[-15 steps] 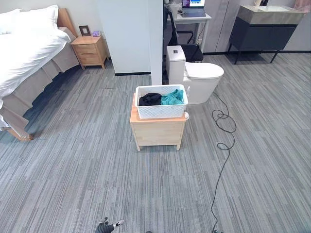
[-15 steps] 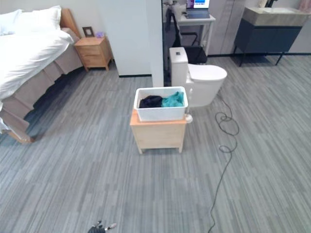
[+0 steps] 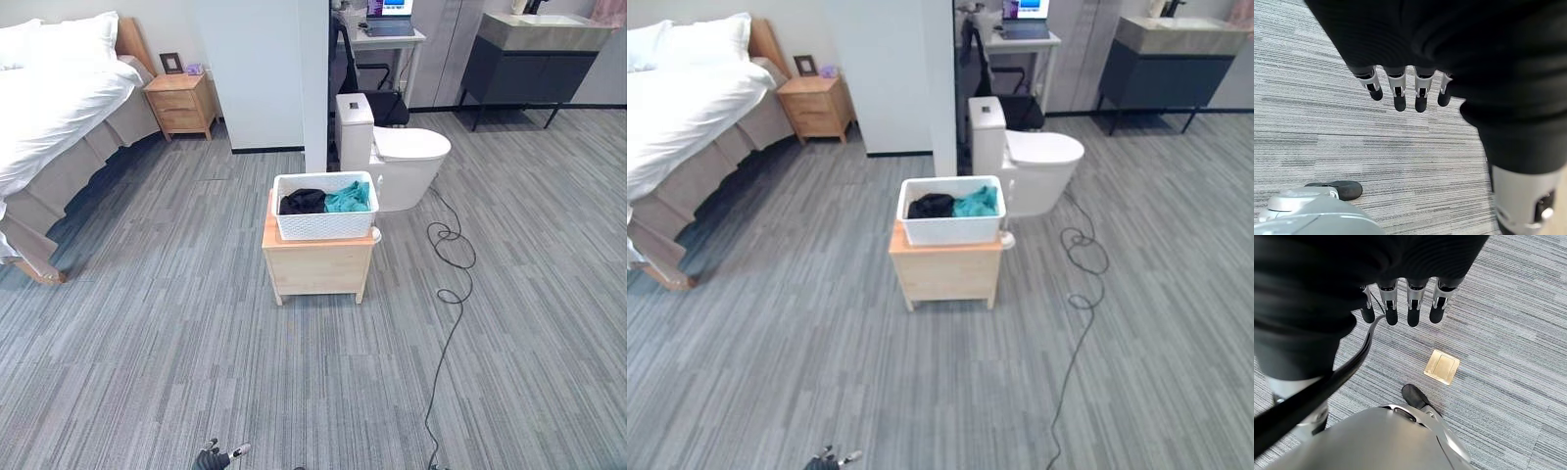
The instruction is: Grab the laundry basket,head to the washer,open it,put in the laundry and shut it.
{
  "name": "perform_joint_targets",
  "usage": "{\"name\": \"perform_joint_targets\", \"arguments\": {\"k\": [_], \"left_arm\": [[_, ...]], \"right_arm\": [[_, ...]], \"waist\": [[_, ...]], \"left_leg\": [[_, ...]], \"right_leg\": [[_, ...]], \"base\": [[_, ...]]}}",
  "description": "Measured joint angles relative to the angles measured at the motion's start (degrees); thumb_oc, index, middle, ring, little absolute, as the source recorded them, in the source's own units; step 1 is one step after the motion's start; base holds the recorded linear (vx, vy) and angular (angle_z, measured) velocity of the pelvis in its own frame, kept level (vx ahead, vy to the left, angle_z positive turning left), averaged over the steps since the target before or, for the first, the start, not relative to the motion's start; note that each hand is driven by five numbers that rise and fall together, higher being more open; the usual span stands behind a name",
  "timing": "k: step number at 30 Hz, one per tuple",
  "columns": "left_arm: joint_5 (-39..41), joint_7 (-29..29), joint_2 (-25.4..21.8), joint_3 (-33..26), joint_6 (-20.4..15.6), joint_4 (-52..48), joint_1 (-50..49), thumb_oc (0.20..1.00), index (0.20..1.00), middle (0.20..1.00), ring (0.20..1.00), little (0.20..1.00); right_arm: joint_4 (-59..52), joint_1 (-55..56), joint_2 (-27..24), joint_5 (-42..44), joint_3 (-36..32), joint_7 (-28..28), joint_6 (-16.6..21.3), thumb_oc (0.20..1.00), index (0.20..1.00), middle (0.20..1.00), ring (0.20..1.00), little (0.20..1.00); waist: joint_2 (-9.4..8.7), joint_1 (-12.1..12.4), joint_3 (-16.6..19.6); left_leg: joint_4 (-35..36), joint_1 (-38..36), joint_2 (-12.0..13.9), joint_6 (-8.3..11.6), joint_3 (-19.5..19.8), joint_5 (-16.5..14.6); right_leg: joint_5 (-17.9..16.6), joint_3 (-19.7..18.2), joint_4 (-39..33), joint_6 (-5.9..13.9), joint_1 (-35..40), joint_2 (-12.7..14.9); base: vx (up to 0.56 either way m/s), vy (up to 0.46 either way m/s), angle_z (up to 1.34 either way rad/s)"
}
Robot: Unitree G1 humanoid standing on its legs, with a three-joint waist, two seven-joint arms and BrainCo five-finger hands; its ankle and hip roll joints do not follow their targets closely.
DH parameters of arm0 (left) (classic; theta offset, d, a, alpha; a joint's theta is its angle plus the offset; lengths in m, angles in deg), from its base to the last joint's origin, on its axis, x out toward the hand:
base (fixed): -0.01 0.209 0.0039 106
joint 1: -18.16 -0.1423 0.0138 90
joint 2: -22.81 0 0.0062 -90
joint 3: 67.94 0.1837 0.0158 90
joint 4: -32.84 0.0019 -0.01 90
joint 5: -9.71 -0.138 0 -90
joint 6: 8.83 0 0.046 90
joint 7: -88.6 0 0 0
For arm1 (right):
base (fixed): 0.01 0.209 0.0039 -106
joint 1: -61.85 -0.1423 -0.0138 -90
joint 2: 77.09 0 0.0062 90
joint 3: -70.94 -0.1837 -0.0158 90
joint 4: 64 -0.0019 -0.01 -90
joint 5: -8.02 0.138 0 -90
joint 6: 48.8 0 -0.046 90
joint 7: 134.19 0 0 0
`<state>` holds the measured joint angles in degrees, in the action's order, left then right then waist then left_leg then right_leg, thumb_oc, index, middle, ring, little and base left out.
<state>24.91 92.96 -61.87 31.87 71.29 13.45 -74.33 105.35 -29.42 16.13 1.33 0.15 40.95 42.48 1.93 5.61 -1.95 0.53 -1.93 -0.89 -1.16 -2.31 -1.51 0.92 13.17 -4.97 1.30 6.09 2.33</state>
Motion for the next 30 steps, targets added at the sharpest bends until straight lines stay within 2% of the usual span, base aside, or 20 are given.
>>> {"name": "perform_joint_targets", "arguments": {"k": [8,11,12,14,15,16,17,18,19,20,21,22,23,24,25,26,27,28,29,30], "left_arm": [[0.14,0.03,-0.32,-0.67,0.01,0.12,-0.06,1.0,1.0,1.0,1.0,1.0],[0.19,0.03,-0.32,-0.73,0.01,0.13,0.2,1.0,1.0,1.0,1.0,1.0],[0.4,0.05,-0.33,-0.69,0.0,0.12,0.68,1.0,1.0,1.0,1.0,1.0],[0.66,0.05,-0.39,-0.75,-0.05,-0.04,2.89,1.0,1.0,1.0,1.0,1.0],[0.66,0.04,-0.36,-0.73,0.02,0.07,2.76,1.0,1.0,1.0,1.0,1.0],[0.55,-0.51,-0.08,-0.36,0.16,0.16,1.9,1.0,1.0,1.0,1.0,1.0],[0.47,-0.59,-0.2,0.13,0.08,-0.04,1.4,1.0,1.0,1.0,1.0,1.0],[0.39,-0.7,-0.41,-0.1,0.1,-0.09,1.21,1.0,1.0,1.0,1.0,1.0],[0.35,-0.75,-0.59,0.02,0.12,-0.02,1.26,1.0,1.0,1.0,1.0,1.0],[0.01,-0.92,-1.26,0.24,0.07,0.01,0.77,1.0,1.0,1.0,1.0,1.0],[0.0,-0.94,-2.24,0.42,0.22,0.4,0.6,1.0,1.0,1.0,1.0,1.0],[0.02,-0.96,-3.51,0.59,0.21,0.27,0.63,1.0,1.0,1.0,1.0,1.0],[0.02,-1.0,-4.79,0.42,0.22,0.72,1.58,1.0,1.0,1.0,1.0,1.0],[0.01,-1.1,-4.72,-0.06,0.17,1.56,2.87,1.0,1.0,1.0,1.0,1.0],[-0.01,-1.14,-4.43,0.04,0.06,1.57,3.55,1.0,1.0,1.0,1.0,1.0],[-0.02,-1.11,-4.27,-0.08,0.07,2.27,3.68,1.0,1.0,1.0,1.0,1.0],[-0.02,-1.08,-4.26,-0.24,0.14,2.65,3.77,1.0,1.0,1.0,1.0,1.0],[-0.05,-1.07,-4.17,-0.69,0.05,2.39,3.67,1.0,1.0,1.0,1.0,1.0],[-0.07,-1.02,-3.98,-0.75,0.04,2.4,3.79,1.0,1.0,1.0,1.0,1.0],[-0.1,-0.95,-2.89,-1.76,0.11,2.5,3.14,1.0,1.0,1.0,1.0,1.0]], "right_arm": [[0.01,-0.63,0.0,-0.94,0.06,0.03,-0.04,1.0,1.0,1.0,1.0,1.0],[0.27,-1.4,-0.06,-0.98,0.06,0.14,-0.5,1.0,1.0,1.0,1.0,1.0],[0.57,-1.96,-0.15,-0.97,0.04,0.16,-0.54,1.0,1.0,1.0,1.0,1.0],[1.31,-4.36,-0.23,-0.95,0.05,0.18,-0.99,1.0,1.0,1.0,1.0,1.0],[1.51,-5.2,-0.41,-0.89,-0.02,0.21,-1.24,1.0,1.0,1.0,1.0,1.0],[2.75,-4.47,-1.98,-0.59,-1.66,0.09,-1.14,1.0,1.0,1.0,1.0,1.0],[2.63,-3.83,-3.09,-0.44,-1.8,0.07,-1.19,1.0,1.0,1.0,1.0,1.0],[2.69,-3.27,-3.61,0.23,-2.09,0.12,-1.27,1.0,1.0,1.0,1.0,1.0],[3.05,-2.98,-4.09,1.31,-2.53,0.11,-1.24,1.0,1.0,1.0,1.0,1.0],[2.68,-4.68,-6.42,4.31,-4.08,0.88,-0.72,1.0,1.0,1.0,1.0,1.0],[1.55,-4.9,-6.86,4.45,-3.73,0.42,-0.7,1.0,1.0,1.0,1.0,1.0],[1.13,-4.59,-7.51,4.88,-3.77,0.13,-0.78,1.0,1.0,1.0,1.0,1.0],[0.37,-4.52,-7.02,5.95,-3.84,0.03,-0.97,1.0,1.0,1.0,1.0,1.0],[0.23,-3.29,-5.66,6.59,-3.91,0.1,-1.1,1.0,1.0,1.0,1.0,1.0],[0.46,-2.2,-4.96,7.09,-4.2,0.25,-1.11,1.0,1.0,1.0,1.0,1.0],[0.82,-2.05,-4.3,7.18,-4.5,0.35,-1.0,1.0,1.0,1.0,1.0,1.0],[0.8,-2.02,-3.84,7.36,-5.1,0.33,-1.02,1.0,1.0,1.0,1.0,1.0],[0.89,-1.81,-3.41,8.07,-5.37,0.33,-1.05,1.0,1.0,1.0,1.0,1.0],[0.8,-1.16,-3.06,8.12,-6.41,0.43,-0.95,1.0,1.0,1.0,1.0,1.0],[1.1,-0.37,-2.89,8.12,-7.5,0.75,-1.15,1.0,1.0,1.0,1.0,1.0]], "waist": [[-0.43,0.41,0.02],[-1.01,1.38,-0.26],[-0.84,2.09,-0.59],[-3.2,3.66,-3.36],[-3.54,4.0,-3.71],[-2.78,3.09,-3.54],[-1.33,2.87,-2.88],[-0.27,3.0,-2.7],[0.17,2.57,-3.15],[0.78,1.2,-4.87],[0.41,0.61,-4.76],[-0.56,0.05,-4.98],[-1.48,-0.36,-5.7],[-1.35,-1.97,-6.33],[-1.23,-2.35,-6.57],[-1.11,-2.96,-6.67],[-1.21,-3.56,-6.74],[-1.49,-3.69,-7.37],[-2.24,-4.03,-7.68],[-1.84,-4.52,-7.57]], "left_leg": [[0.05,0.16,-0.04,0.01,0.01,-0.02],[-0.1,1.13,-0.09,0.0,-0.3,-0.02],[-2.23,2.84,-0.25,0.18,-0.39,-0.13],[-10.0,8.26,-1.89,0.71,0.5,-0.77],[-9.79,8.9,-2.0,0.68,0.59,-0.76],[-7.85,8.35,-1.84,-0.5,2.57,-0.98],[-6.46,7.07,-1.37,-1.29,3.63,0.27],[-5.19,5.82,-1.31,-1.19,4.15,-1.73],[-4.59,4.94,-2.37,-1.98,4.79,-2.17],[-1.97,1.94,-3.04,-3.87,4.78,-1.36],[-1.3,1.71,-3.6,-3.64,4.79,-1.24],[-1.04,1.12,-4.33,-3.79,5.16,-1.63],[-0.84,0.65,-4.75,-3.42,6.02,-1.55],[-0.33,-0.67,-4.91,-3.26,8.48,-1.52],[0.08,-2.28,-5.07,-2.03,9.77,-2.71],[-0.35,-3.19,-5.25,-2.18,10.68,-4.12],[-0.29,-3.85,-5.66,-3.08,11.52,-4.74],[-0.08,-4.96,-6.21,-3.46,11.85,-5.29],[-0.22,-6.07,-6.82,-3.04,12.59,-6.59],[-0.64,-8.33,-6.67,-3.96,14.22,-8.68]], "right_leg": [[-0.01,-0.01,-0.05,0.01,-0.33,0.03],[0.09,-0.14,-0.44,-0.12,-1.42,0.22],[0.18,-0.21,-0.1,-0.34,-2.25,0.55],[-0.54,-1.57,0.22,-0.83,-3.22,2.83],[-0.83,-1.59,-0.09,-0.55,-3.34,3.52],[1.73,0.01,4.15,1.75,-3.86,4.97],[3.43,0.07,8.2,2.27,-4.53,4.99],[5.87,-0.17,12.48,3.12,-5.59,5.56],[7.02,-0.51,19.78,3.28,-8.3,6.78],[6.65,-3.16,37.81,3.83,-17.68,9.25],[6.98,-3.7,41.02,4.28,-20.78,10.56],[6.78,-3.16,39.46,4.67,-23.31,11.15],[5.52,-1.97,30.93,5.32,-25.0,11.16],[1.28,-1.86,17.97,5.51,-24.23,10.2],[-1.22,-3.01,13.26,6.23,-24.21,9.27],[-3.19,-5.36,5.73,7.83,-23.18,8.69],[-4.53,-6.16,1.3,8.62,-22.87,8.73],[-5.85,-6.24,-0.59,8.34,-23.38,9.02],[-7.38,-5.53,-0.65,9.07,-23.92,9.66],[-8.07,-3.22,-0.53,8.73,-23.24,9.81]], "base": [[0.01,0.032,0.0],[-0.01,0.106,-0.04],[0.0,0.12,-0.02],[0.11,0.253,-0.22],[0.19,0.365,-0.05],[0.18,0.357,0.26],[0.16,0.278,0.34],[0.2,0.246,0.16],[0.22,0.172,-0.01],[0.27,0.084,0.05],[0.33,-0.025,0.03],[0.38,-0.084,0.16],[0.63,-0.185,0.67],[0.65,-0.195,0.78],[0.54,-0.157,0.83],[0.5,-0.158,0.42],[0.54,-0.196,0.41],[0.53,-0.195,0.31],[0.54,-0.288,0.44],[0.54,-0.324,0.48]]}}
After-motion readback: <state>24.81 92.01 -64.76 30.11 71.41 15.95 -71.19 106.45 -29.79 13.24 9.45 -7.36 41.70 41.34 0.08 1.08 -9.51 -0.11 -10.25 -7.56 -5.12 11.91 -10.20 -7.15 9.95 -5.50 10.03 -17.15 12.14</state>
